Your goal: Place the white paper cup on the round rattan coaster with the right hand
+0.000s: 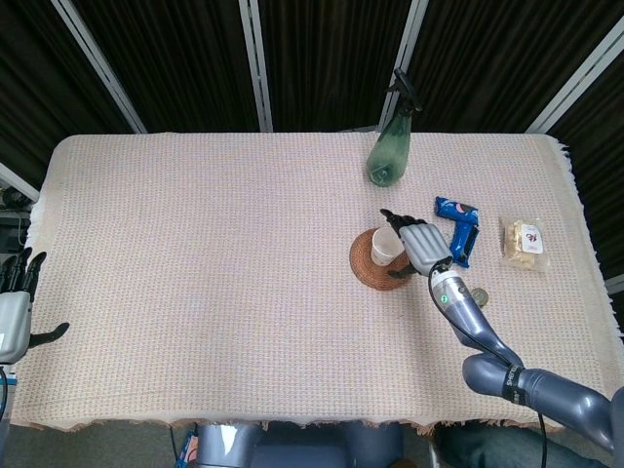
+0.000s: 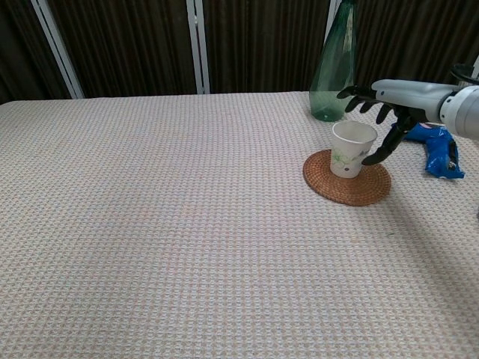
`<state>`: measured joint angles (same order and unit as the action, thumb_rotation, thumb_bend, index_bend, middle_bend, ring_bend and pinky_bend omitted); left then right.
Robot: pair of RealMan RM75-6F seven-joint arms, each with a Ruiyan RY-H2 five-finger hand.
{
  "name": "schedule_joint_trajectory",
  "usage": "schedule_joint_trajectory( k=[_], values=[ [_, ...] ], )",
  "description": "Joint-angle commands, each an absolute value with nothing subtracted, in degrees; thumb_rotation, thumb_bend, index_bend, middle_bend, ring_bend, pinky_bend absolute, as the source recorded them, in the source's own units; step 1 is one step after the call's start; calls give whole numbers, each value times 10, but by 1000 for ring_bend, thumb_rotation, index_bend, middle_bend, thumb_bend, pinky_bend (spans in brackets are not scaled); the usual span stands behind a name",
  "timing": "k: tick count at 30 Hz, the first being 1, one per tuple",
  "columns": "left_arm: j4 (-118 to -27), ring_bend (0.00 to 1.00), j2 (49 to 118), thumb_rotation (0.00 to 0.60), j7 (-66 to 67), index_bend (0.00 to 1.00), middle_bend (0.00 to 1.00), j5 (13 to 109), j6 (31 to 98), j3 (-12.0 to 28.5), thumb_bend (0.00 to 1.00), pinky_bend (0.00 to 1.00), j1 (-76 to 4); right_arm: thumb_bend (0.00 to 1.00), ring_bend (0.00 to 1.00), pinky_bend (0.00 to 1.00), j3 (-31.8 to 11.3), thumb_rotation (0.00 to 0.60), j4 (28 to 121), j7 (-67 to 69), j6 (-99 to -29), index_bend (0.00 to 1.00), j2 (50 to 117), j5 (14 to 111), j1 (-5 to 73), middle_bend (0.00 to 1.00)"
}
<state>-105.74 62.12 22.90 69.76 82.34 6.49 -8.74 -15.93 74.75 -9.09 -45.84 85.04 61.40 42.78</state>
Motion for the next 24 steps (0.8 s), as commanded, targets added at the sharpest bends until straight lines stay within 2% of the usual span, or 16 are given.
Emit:
schedule_joint_trajectory(
  k=[1,8,13,18,24],
  values=[
    [-1057,0,620,600,227,0,0,696,821,65,0,0,-88,0,66,231,-156,600,774,-94,-474,0,837,617,422,32],
    [-1063,0,612,600,212,0,0,705,821,62,0,0,-87,0,57,176,-141,600,909,-97,-552,0,749,671,374,32],
    [-1065,0,605,600,197,0,0,730,828,53,0,0,-82,0,1,16,-95,600,988,-80,-666,0,676,775,295,3],
    [-1053,0,612,600,190,0,0,767,841,42,0,0,-77,0,0,0,-39,600,982,-66,-773,0,648,860,216,0],
    [-1051,0,612,600,177,0,0,792,851,34,0,0,-70,0,0,0,-11,600,941,-54,-857,0,661,902,157,0]
  ],
)
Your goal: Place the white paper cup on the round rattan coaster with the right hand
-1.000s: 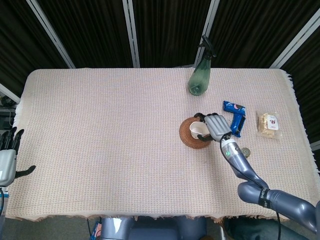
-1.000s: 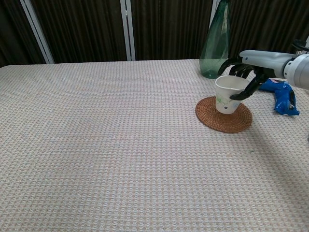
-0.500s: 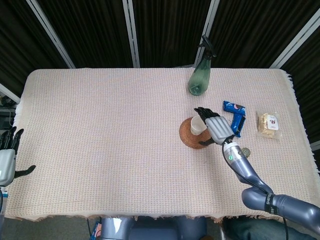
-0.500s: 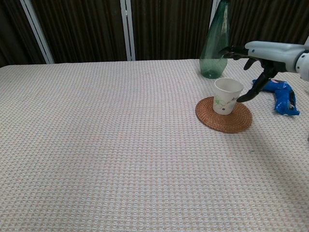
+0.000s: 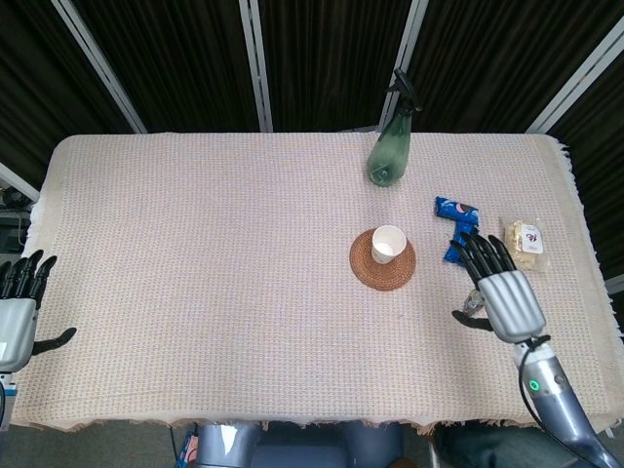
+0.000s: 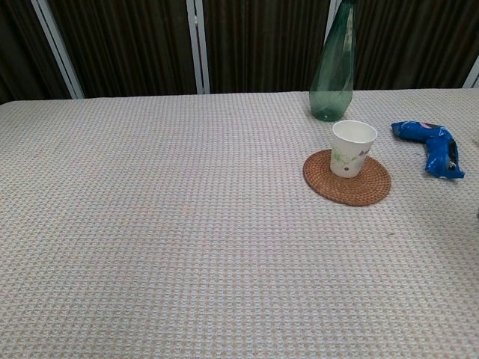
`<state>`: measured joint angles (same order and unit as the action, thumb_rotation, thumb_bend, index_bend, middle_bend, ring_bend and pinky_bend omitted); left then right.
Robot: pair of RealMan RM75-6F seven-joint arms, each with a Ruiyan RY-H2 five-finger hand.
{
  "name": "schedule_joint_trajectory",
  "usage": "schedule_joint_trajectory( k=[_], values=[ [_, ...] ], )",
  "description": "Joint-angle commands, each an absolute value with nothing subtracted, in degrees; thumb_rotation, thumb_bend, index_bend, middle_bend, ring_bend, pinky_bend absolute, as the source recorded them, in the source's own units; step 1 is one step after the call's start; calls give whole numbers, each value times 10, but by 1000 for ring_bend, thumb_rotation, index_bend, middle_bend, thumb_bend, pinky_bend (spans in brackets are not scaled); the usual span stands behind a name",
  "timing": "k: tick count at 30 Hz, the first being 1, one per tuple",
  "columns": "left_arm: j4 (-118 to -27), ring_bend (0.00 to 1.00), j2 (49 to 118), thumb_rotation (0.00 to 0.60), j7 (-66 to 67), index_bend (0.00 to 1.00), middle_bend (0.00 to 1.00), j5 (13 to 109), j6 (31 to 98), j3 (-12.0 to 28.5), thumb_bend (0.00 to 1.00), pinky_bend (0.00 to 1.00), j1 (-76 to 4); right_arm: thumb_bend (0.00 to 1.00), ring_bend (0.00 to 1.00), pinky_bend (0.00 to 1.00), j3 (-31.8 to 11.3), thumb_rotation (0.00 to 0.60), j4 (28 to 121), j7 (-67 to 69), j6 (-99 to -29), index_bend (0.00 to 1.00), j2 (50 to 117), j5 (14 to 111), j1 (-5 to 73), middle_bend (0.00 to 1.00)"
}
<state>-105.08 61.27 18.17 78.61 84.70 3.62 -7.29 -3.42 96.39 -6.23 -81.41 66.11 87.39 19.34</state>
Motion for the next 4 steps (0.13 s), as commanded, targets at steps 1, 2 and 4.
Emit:
schedule_joint_trajectory(
  k=[1,2,4],
  values=[
    [-1052,0,611,600,176,0,0,794,853,34,0,0,-69,0,0,0,-10,600,933,-56,-865,0,663,905,151,0],
    [-1053,0,610,600,173,0,0,796,854,33,0,0,-69,0,0,0,-10,600,926,-58,-872,0,666,906,147,0],
    [-1053,0,607,600,168,0,0,799,856,33,0,0,-67,0,0,0,-9,600,911,-58,-883,0,673,908,138,0]
  ],
)
